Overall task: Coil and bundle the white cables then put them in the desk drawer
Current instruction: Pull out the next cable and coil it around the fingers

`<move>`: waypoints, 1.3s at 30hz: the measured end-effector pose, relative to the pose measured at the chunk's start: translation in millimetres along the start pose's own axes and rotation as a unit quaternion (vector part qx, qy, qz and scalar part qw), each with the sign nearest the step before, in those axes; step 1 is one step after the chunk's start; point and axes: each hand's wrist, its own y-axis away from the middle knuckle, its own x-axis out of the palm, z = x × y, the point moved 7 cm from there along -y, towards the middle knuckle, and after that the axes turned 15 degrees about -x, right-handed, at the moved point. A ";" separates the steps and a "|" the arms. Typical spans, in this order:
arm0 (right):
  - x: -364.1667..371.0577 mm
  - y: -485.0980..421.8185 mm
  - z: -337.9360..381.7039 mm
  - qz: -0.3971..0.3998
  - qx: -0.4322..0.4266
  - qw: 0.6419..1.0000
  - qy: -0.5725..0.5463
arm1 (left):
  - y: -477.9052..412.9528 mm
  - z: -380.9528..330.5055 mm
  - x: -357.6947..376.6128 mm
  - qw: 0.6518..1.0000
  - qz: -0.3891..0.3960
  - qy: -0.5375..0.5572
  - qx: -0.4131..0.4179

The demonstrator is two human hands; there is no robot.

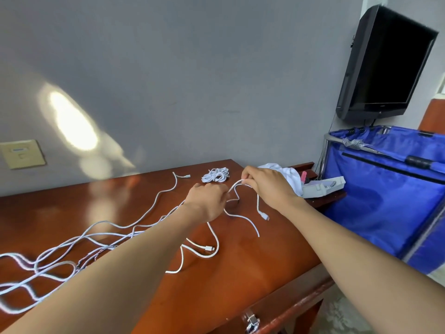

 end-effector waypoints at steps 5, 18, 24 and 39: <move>9.3 -7.4 12.9 0.015 0.005 0.990 -0.144 | 11.9 27.1 -26.7 0.997 -0.063 -0.028 -0.017; 19.4 -51.6 82.0 0.004 -0.018 0.973 -0.230 | 36.1 117.8 -66.9 0.976 -0.173 -0.102 -0.086; 31.0 -82.9 122.2 -0.005 -0.025 0.965 -0.261 | 49.7 175.5 -69.8 0.975 -0.145 -0.117 -0.122; 59.1 -136.5 234.1 -0.049 -0.088 0.929 -0.356 | 102.3 297.0 -82.3 0.950 -0.149 -0.156 -0.225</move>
